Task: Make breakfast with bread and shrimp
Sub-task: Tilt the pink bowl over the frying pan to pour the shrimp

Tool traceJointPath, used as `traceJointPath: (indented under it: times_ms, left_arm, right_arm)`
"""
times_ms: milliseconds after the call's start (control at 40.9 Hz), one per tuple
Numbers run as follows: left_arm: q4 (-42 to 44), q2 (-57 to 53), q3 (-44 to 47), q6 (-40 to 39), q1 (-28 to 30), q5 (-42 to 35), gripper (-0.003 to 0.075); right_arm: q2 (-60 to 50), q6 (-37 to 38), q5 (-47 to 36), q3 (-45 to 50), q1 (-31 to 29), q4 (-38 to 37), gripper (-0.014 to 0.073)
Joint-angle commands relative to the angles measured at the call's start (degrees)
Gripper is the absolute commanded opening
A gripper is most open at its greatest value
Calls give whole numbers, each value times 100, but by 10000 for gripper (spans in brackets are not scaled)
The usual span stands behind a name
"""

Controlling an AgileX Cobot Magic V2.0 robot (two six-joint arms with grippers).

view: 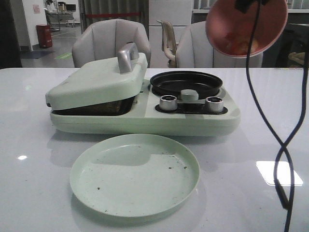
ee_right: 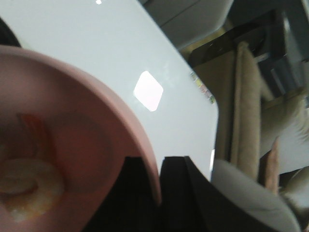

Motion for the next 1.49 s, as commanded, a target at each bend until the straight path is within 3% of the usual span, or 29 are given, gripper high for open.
traceJointPath:
  times_ms: [0, 196, 807, 1075, 1466]
  left_arm:
    - [-34, -63, -151, -48, -34, -381, 101]
    - [-34, -63, -151, -48, -34, -381, 101]
    - [56, -63, -151, -48, -34, -381, 101]
    - [56, -63, -151, -48, -34, -524, 101]
    - [146, -63, -151, -48, -34, -556, 101]
  right_arm:
    - [-53, 767, 85, -218, 256, -1682, 43]
    - [413, 1585, 597, -218, 678, -3667, 43]
    - [1422, 1473, 1526, -1797, 931, -3667, 43]
    - [1887, 1071, 1719, -1873, 967, -3667, 43]
    - [1932, 1085, 2076, -2300, 1012, -3667, 43]
